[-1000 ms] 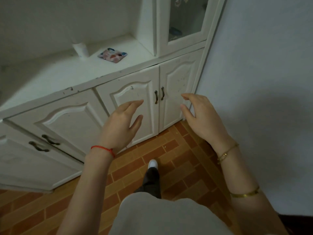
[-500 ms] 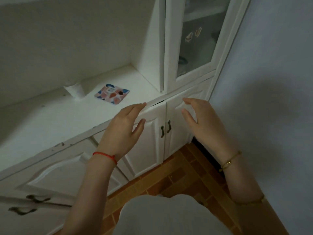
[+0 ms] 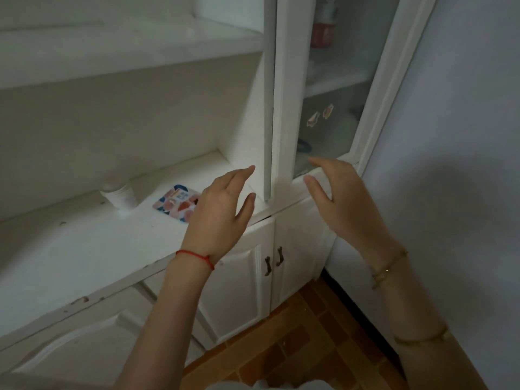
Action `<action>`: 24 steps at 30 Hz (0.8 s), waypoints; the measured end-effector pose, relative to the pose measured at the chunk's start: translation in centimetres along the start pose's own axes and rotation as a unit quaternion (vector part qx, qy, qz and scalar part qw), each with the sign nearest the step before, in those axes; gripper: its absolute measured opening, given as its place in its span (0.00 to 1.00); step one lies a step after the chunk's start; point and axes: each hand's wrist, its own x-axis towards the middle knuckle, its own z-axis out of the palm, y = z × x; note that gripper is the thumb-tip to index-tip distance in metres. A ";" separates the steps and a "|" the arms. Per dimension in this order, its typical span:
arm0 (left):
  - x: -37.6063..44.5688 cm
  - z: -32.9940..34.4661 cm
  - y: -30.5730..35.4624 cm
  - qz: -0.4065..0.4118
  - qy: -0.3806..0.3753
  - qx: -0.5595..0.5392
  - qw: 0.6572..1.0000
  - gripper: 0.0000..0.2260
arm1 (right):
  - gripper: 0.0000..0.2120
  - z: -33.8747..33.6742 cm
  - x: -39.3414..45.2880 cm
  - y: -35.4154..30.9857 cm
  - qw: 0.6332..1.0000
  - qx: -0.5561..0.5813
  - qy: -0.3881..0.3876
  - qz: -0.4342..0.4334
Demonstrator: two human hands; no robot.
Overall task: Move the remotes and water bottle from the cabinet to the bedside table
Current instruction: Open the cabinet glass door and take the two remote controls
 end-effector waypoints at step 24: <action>21.4 -7.3 5.9 0.089 0.242 -0.081 0.963 0.21 | 0.19 -11.9 23.8 -8.2 0.954 0.004 0.246 -0.168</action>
